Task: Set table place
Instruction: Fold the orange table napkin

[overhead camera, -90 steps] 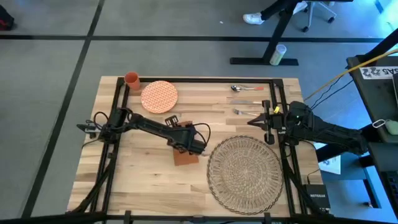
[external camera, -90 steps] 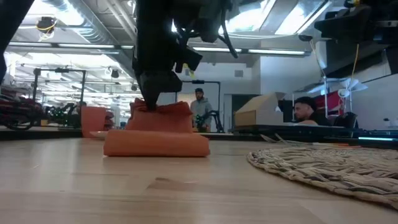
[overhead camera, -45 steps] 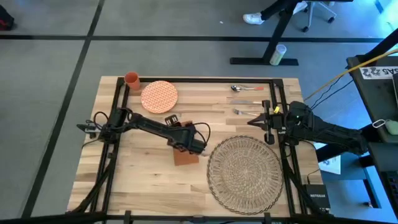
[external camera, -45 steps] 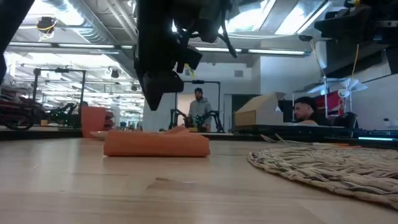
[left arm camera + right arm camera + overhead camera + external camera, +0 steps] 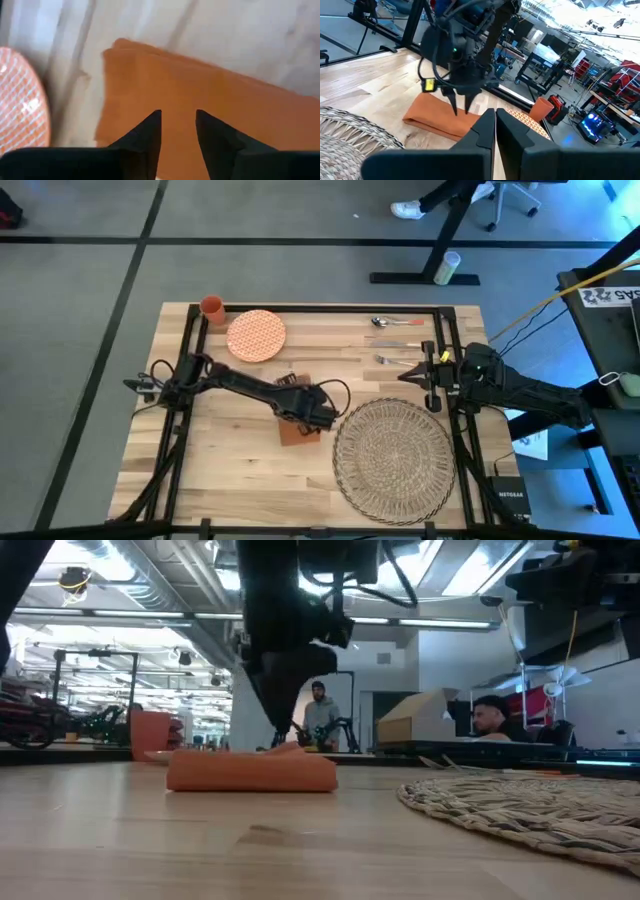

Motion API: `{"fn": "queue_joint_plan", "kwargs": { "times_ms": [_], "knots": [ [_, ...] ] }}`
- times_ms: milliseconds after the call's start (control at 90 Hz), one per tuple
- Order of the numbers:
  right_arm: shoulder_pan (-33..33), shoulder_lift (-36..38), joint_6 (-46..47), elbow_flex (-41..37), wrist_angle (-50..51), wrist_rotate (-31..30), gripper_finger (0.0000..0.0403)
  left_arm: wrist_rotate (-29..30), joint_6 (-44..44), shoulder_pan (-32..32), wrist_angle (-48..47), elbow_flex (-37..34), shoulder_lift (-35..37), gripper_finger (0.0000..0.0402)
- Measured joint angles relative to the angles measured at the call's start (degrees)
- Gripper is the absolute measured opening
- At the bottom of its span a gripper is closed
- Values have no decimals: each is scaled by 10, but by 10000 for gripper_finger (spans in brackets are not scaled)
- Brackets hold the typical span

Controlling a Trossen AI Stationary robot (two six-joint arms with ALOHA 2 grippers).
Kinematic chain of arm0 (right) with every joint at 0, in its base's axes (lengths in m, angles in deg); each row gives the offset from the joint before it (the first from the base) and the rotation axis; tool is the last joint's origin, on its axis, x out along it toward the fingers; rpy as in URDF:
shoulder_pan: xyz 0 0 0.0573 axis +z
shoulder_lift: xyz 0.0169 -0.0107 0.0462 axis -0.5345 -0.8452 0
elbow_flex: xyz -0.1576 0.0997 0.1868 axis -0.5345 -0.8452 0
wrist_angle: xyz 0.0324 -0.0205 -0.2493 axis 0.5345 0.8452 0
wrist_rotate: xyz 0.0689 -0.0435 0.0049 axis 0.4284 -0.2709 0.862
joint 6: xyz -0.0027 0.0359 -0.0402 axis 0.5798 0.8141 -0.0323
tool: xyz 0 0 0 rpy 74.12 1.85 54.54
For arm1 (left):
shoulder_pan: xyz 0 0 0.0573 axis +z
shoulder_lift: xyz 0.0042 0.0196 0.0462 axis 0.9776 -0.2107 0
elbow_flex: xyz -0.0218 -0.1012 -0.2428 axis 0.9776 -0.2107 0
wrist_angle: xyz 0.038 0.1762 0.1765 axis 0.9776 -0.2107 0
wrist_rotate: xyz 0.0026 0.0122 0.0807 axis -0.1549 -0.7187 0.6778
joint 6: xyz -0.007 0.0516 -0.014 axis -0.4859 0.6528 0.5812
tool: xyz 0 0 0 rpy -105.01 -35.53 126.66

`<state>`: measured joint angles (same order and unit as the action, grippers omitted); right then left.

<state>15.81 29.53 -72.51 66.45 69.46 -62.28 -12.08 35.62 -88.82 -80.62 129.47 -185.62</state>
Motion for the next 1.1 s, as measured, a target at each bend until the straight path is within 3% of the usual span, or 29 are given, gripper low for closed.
{"fn": "queue_joint_plan", "kwargs": {
  "times_ms": [100, 211, 411, 822, 1100],
  "knots": [
    [0, 0, 0, 0, 0, 0, 1, -8, -1, -2, -1, 0, 0, 16],
    [0, 0, 0, 0, 0, 0, 1, -8, -3, -1, -1, 0, 0, 3],
    [0, 0, -4, 0, 5, 0, 1, -7, -9, -2, 1, -13, 0, 0],
    [0, 0, -16, 0, 18, 0, 1, -6, -54, -20, 67, -130, 0, 0],
    [0, 0, -16, 0, 17, 0, 1, -14, -87, -56, 8, -141, 1, 0]
  ]
}}
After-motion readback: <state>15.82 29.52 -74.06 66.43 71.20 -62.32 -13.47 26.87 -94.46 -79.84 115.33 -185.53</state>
